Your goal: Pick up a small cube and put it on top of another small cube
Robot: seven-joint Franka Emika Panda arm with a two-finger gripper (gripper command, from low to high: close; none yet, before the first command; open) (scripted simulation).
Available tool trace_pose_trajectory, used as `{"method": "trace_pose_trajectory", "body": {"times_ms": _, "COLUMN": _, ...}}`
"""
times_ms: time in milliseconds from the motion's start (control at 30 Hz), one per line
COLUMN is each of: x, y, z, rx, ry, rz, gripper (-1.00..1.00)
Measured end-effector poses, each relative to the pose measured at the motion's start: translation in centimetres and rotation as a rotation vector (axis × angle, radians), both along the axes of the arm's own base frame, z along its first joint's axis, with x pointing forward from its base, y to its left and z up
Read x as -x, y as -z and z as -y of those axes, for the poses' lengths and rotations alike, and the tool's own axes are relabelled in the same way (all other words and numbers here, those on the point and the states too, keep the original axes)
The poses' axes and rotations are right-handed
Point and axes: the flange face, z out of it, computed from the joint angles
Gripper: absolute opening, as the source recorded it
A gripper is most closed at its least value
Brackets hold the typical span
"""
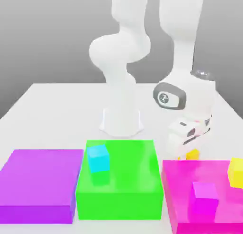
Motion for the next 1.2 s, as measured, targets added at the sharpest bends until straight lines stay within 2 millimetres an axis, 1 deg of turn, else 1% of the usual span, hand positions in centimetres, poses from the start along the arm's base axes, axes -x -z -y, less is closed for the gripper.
{"method": "trace_pose_trajectory", "body": {"times_ms": 233, "x": -0.4, "y": -2.7, "z": -0.3, "rx": -0.005, "ry": -0.002, "rz": 0.000, "gripper": -1.00}}
{"method": "trace_pose_trajectory", "body": {"times_ms": 400, "x": 0.0, "y": -4.3, "z": -0.3, "rx": 0.000, "ry": -0.007, "rz": -0.001, "gripper": -1.00}}
{"method": "trace_pose_trajectory", "body": {"times_ms": 533, "x": 0.3, "y": -5.4, "z": 0.2, "rx": 0.006, "ry": 0.000, "rz": -0.003, "gripper": -1.00}}
{"method": "trace_pose_trajectory", "body": {"times_ms": 600, "x": -0.4, "y": -6.0, "z": 0.8, "rx": 0.007, "ry": 0.000, "rz": -0.005, "gripper": -1.00}}
{"method": "trace_pose_trajectory", "body": {"times_ms": 733, "x": -3.4, "y": -7.5, "z": 2.9, "rx": 0.004, "ry": -0.007, "rz": -0.010, "gripper": -1.00}}
{"method": "trace_pose_trajectory", "body": {"times_ms": 867, "x": -6.4, "y": -9.1, "z": 5.6, "rx": 0.000, "ry": -0.014, "rz": -0.014, "gripper": -1.00}}
{"method": "trace_pose_trajectory", "body": {"times_ms": 1033, "x": -9.6, "y": -11.4, "z": 9.9, "rx": -0.004, "ry": -0.023, "rz": -0.015, "gripper": -1.00}}
{"method": "trace_pose_trajectory", "body": {"times_ms": 1200, "x": -12.0, "y": -13.8, "z": 14.8, "rx": -0.006, "ry": -0.031, "rz": -0.013, "gripper": -1.00}}
